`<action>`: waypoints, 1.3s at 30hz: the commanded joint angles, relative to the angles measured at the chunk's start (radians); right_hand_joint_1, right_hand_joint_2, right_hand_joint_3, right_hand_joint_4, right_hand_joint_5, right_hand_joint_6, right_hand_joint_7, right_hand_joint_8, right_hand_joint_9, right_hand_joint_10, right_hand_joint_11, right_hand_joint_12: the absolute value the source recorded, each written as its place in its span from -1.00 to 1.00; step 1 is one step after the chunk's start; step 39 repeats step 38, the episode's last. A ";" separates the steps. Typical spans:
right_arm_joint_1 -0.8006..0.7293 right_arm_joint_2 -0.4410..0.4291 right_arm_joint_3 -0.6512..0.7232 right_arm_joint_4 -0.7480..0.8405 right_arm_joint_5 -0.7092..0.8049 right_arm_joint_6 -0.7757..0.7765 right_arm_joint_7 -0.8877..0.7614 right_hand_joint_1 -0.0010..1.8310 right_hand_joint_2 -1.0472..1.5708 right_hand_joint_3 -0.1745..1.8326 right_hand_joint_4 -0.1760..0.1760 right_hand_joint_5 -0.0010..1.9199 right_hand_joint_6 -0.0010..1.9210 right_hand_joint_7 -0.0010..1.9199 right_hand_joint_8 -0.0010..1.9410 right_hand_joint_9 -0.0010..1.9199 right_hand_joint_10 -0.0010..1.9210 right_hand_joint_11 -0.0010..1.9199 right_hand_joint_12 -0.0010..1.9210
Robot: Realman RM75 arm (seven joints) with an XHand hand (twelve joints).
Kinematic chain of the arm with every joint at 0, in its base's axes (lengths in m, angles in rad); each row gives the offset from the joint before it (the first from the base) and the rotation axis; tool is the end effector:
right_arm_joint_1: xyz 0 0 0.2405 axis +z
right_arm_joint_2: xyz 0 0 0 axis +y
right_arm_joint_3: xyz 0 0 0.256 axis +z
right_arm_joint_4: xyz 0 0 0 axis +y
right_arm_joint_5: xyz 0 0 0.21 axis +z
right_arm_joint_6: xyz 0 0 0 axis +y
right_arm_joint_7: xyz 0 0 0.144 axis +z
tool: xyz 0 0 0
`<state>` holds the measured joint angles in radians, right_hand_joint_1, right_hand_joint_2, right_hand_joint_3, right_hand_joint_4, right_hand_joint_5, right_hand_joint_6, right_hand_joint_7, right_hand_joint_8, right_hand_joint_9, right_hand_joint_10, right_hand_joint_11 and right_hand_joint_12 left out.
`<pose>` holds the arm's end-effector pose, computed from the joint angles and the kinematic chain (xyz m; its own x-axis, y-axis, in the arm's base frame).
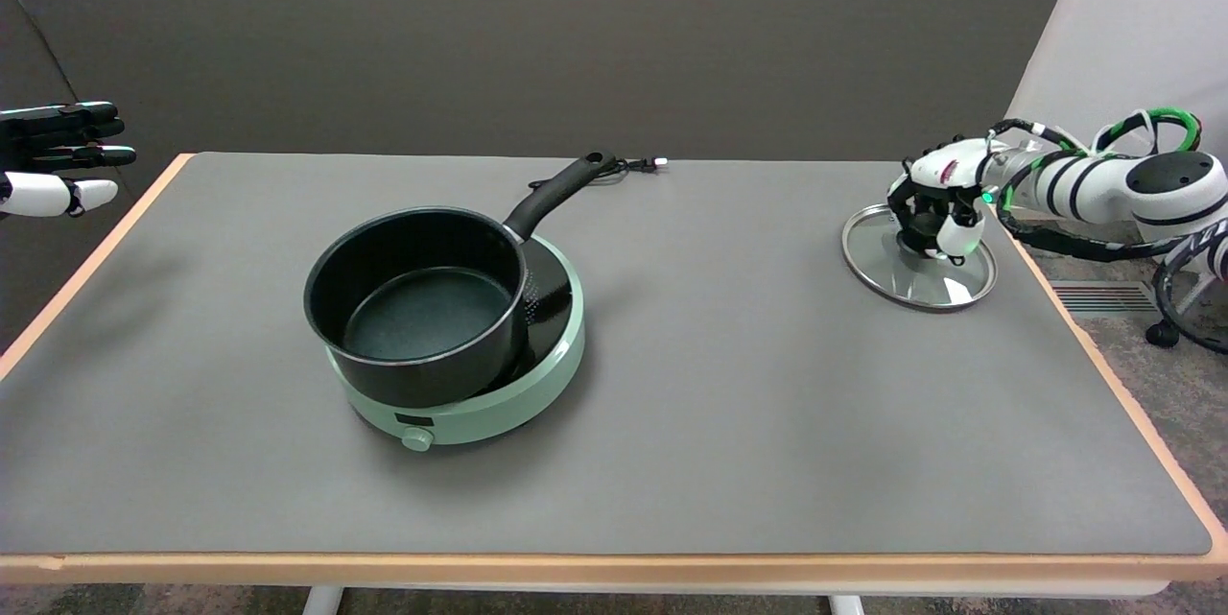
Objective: Place the pot lid onto the table.
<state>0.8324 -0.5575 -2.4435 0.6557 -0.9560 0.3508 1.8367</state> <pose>-0.2113 -0.4088 0.5669 0.8440 -0.4769 -0.2454 0.2815 0.0043 0.9596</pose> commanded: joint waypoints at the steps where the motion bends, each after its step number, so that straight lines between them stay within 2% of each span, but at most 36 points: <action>1: 0.054 -0.008 0.042 0.032 -0.034 0.020 -0.002 0.05 0.16 0.24 0.67 -0.58 -0.82 -0.52 -0.83 -0.51 -0.67 -0.68 -0.33; 3: 0.051 -0.006 0.070 0.043 -0.047 0.041 -0.007 0.05 0.10 0.27 0.62 -0.63 -0.83 -0.59 -0.83 -0.57 -0.76 -0.69 -0.39; 4: 0.048 -0.004 0.085 0.051 -0.051 0.051 -0.010 -0.03 0.05 0.21 0.57 -0.70 -0.83 -0.75 -0.84 -0.77 -0.79 -0.78 -0.42; 9: 0.039 0.013 0.119 0.110 -0.066 0.072 0.001 -0.26 0.03 0.01 0.47 -0.83 -0.85 -0.90 -0.86 -0.93 -0.79 -0.85 -0.38; 11: 0.017 0.022 0.172 0.145 -0.066 0.075 0.001 -0.31 0.03 -0.01 0.44 -0.85 -0.84 -0.91 -0.86 -0.94 -0.80 -0.86 -0.37; 15: -0.078 0.040 0.367 0.238 -0.040 0.093 0.006 -0.38 0.02 -0.04 0.43 -0.86 -0.85 -0.92 -0.87 -0.94 -0.79 -0.86 -0.36; 20: -0.305 0.048 0.728 0.438 0.175 0.118 0.006 -0.42 0.03 -0.03 0.42 -0.86 -0.86 -0.88 -0.86 -0.90 -0.76 -0.83 -0.35; 24: -0.439 0.038 0.876 0.561 0.298 0.183 -0.002 -0.40 0.05 -0.01 0.42 -0.86 -0.86 -0.86 -0.85 -0.90 -0.76 -0.83 -0.36; 25: -0.472 0.034 0.915 0.595 0.308 0.187 -0.002 -0.40 0.06 0.02 0.41 -0.89 -0.80 -0.90 -0.81 -0.94 -0.72 -0.85 -0.34; 27: -0.531 0.014 1.003 0.666 0.311 0.187 -0.002 -0.35 0.07 -0.06 0.39 -0.88 -0.85 -0.90 -0.85 -0.93 -0.78 -0.84 -0.43; 33: -0.685 -0.077 1.214 0.831 0.311 0.187 -0.002 -0.24 0.05 0.00 0.24 -0.92 -0.84 -0.96 -0.87 -0.99 -0.81 -0.91 -0.40; 34: -0.701 -0.092 1.233 0.854 0.311 0.187 -0.003 -0.11 -0.11 -0.05 0.11 -0.95 -0.84 -0.97 -0.93 -0.98 -0.86 -0.93 -0.49; 35: -0.710 -0.105 1.249 0.872 0.311 0.185 -0.003 0.23 -0.87 -0.34 -0.18 -0.98 -0.98 -0.98 -0.98 -0.98 -0.98 -0.98 -0.98; 37: -0.730 -0.154 1.290 0.913 0.311 0.184 -0.004 0.24 -0.84 -0.32 -0.33 -1.00 -1.00 -1.00 -1.00 -1.00 -1.00 -1.00 -1.00; 39: -0.735 -0.173 1.302 0.926 0.311 0.187 -0.006 0.24 -0.83 -0.32 -0.35 -1.00 -1.00 -1.00 -1.00 -1.00 -1.00 -1.00 -1.00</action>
